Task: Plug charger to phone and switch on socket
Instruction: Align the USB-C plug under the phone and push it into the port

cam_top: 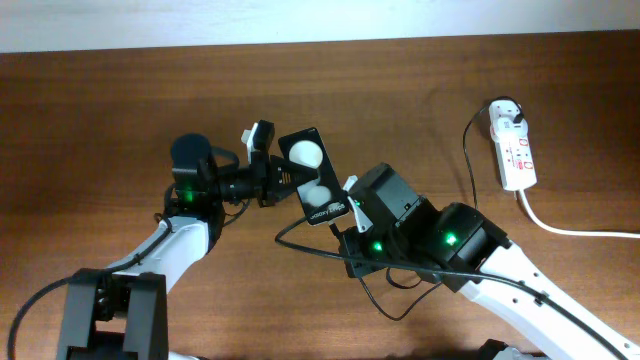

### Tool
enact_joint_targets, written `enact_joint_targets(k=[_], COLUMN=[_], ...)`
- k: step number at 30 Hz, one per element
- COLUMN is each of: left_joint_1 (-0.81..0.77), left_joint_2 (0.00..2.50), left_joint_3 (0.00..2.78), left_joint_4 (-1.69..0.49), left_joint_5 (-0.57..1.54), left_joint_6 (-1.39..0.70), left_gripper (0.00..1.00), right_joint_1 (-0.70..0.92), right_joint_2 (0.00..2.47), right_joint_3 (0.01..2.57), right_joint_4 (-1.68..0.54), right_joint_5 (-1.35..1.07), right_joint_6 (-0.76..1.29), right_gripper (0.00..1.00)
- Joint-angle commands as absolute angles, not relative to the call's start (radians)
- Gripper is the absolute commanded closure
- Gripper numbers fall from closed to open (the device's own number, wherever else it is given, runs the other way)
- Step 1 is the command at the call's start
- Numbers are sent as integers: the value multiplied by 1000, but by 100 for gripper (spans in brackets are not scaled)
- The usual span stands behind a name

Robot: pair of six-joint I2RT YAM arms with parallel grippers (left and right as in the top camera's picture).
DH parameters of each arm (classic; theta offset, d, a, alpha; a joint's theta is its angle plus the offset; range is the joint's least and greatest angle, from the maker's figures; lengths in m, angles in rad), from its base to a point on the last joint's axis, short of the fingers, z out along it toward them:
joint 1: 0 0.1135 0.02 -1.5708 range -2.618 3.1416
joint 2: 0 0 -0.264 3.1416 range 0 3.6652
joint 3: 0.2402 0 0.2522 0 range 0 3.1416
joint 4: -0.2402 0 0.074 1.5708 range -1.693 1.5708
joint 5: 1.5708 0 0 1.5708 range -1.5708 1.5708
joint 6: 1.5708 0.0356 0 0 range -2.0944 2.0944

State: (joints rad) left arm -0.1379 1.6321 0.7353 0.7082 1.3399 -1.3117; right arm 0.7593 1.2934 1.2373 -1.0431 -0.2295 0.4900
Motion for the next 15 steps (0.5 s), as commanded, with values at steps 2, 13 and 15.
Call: enact_joint_targets(k=[2, 13, 15], left_joint_1=[-135, -135, -135], left_joint_2=[1627, 1627, 1627], left_joint_3=[758, 758, 758], left_joint_4=[717, 718, 718], left_joint_5=[1388, 1423, 1441], left_joint_6=[-1336, -1330, -1330], left_gripper=[100, 100, 100], right_joint_1=[766, 766, 765], right_joint_2=[1280, 1281, 1281], right_joint_3=[1229, 1229, 1229], right_joint_4=[-1039, -985, -971], right_joint_5=[-198, -180, -163], right_joint_6=[488, 487, 487], right_gripper=[96, 96, 96])
